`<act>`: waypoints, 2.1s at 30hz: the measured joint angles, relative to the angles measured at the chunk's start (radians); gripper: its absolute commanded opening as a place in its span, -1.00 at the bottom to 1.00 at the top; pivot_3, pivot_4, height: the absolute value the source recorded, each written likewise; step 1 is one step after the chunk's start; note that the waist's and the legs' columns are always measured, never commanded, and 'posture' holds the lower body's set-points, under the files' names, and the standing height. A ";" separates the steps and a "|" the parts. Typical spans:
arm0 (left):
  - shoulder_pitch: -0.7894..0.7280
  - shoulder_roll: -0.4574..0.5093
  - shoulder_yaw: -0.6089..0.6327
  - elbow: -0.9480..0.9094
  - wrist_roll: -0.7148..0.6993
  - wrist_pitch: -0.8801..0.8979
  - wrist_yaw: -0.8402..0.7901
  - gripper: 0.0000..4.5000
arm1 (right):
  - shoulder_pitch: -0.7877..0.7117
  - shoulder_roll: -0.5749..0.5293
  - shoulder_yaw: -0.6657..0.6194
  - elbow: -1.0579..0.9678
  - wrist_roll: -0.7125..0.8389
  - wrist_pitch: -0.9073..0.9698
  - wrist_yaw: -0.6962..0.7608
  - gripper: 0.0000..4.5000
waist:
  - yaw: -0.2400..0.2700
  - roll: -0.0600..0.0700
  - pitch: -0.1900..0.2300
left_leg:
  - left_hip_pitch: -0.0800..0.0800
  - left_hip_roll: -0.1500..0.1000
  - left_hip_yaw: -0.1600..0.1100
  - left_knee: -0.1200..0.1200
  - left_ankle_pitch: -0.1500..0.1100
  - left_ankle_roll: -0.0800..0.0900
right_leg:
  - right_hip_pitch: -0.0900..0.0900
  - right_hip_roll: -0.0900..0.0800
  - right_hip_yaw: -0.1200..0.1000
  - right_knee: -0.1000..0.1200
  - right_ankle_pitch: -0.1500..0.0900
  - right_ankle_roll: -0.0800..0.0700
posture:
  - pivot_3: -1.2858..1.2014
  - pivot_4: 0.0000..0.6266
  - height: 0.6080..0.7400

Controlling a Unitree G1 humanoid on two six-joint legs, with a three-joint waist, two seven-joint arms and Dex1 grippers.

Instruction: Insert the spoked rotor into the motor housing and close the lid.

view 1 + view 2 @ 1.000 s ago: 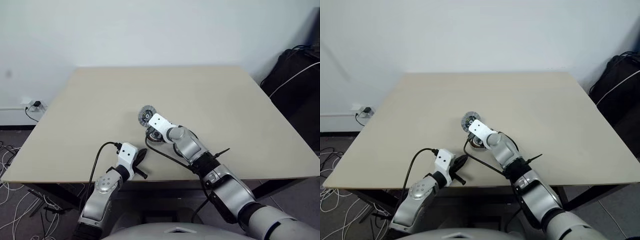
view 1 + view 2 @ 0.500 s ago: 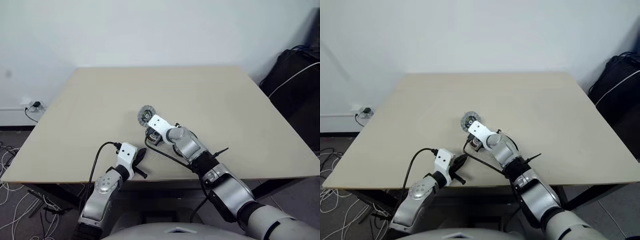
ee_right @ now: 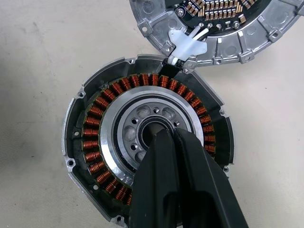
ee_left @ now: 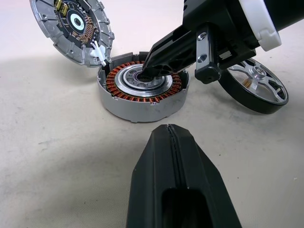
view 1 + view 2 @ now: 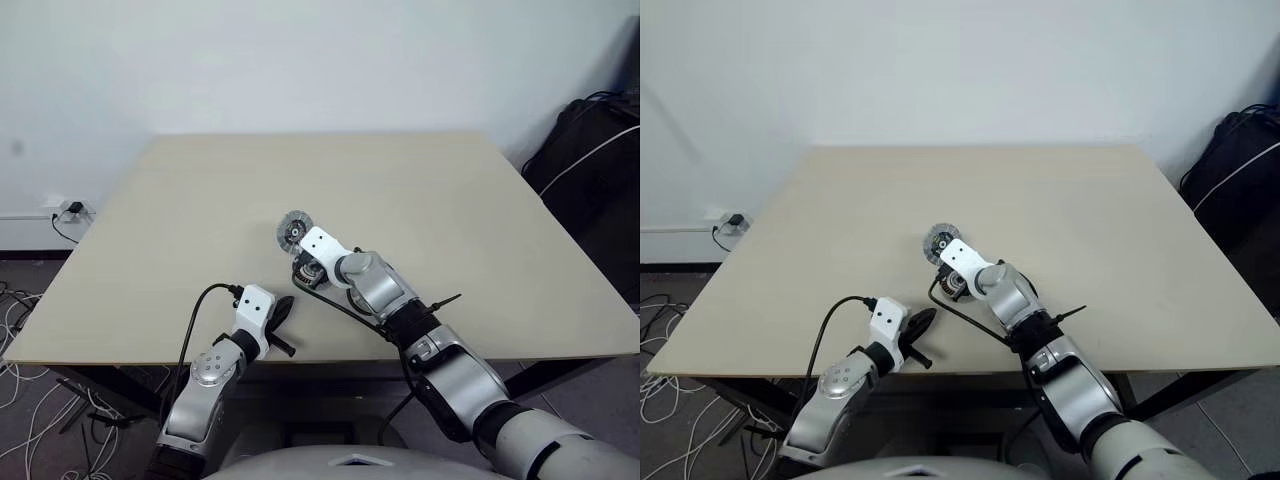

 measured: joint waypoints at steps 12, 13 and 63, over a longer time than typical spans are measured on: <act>-0.003 0.002 0.000 0.000 0.000 0.000 -0.003 -1.00 | 0.035 -0.023 -0.023 -0.110 0.046 0.034 0.020 -0.99 | 0.001 0.000 0.000 | -0.002 0.000 0.000 -0.001 0.000 0.001 | -0.002 0.000 0.001 -0.001 0.000 0.000 | 0.03 -1.00 1.00; -0.005 0.002 -0.001 0.000 0.000 0.000 -0.004 -1.00 | 0.036 -0.025 -0.024 -0.113 0.047 0.038 0.019 -0.99 | 0.001 0.000 0.000 | -0.002 0.000 0.000 -0.001 0.000 0.001 | -0.002 0.000 0.001 -0.001 0.000 0.000 | 0.03 -1.00 1.00; -0.001 0.002 -0.012 0.003 0.000 0.005 -0.021 -1.00 | 0.026 0.028 -0.157 -0.034 0.179 0.084 -0.022 -0.09 | -0.001 0.000 0.001 | -0.002 0.000 0.000 -0.001 0.000 0.001 | -0.001 0.000 0.001 -0.001 0.000 0.000 | 0.03 -1.00 1.00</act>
